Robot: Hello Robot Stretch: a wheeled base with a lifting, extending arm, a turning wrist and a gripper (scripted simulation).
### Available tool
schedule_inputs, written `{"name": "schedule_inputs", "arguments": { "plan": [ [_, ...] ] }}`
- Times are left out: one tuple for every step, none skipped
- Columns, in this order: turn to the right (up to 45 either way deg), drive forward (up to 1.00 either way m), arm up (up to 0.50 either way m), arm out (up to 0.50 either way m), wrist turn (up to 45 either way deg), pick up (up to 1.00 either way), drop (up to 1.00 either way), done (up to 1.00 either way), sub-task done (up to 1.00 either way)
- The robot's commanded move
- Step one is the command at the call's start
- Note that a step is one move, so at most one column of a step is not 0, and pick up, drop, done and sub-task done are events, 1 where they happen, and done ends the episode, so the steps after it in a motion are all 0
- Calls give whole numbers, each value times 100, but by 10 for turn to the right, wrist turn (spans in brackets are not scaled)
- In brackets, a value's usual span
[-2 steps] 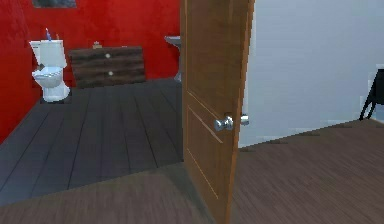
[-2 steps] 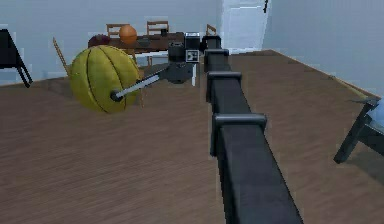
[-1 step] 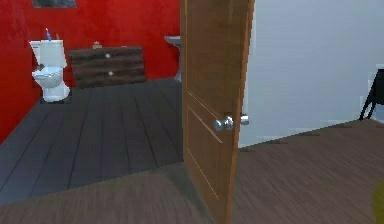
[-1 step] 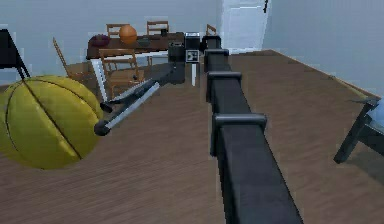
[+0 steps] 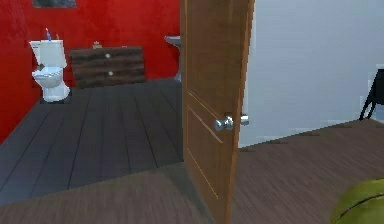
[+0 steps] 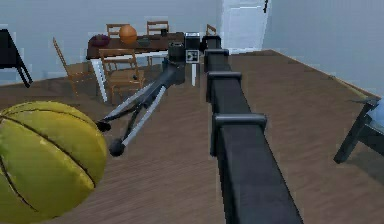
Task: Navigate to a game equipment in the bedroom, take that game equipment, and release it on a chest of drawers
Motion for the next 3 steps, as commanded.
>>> {"name": "schedule_inputs", "arguments": {
  "plan": [
    [0,0,0,-38,0,0,0,0,0],
    [-450,0,0,0,0,0,0,0,0],
    [-450,0,0,0,0,0,0,0,0]
  ]
}}
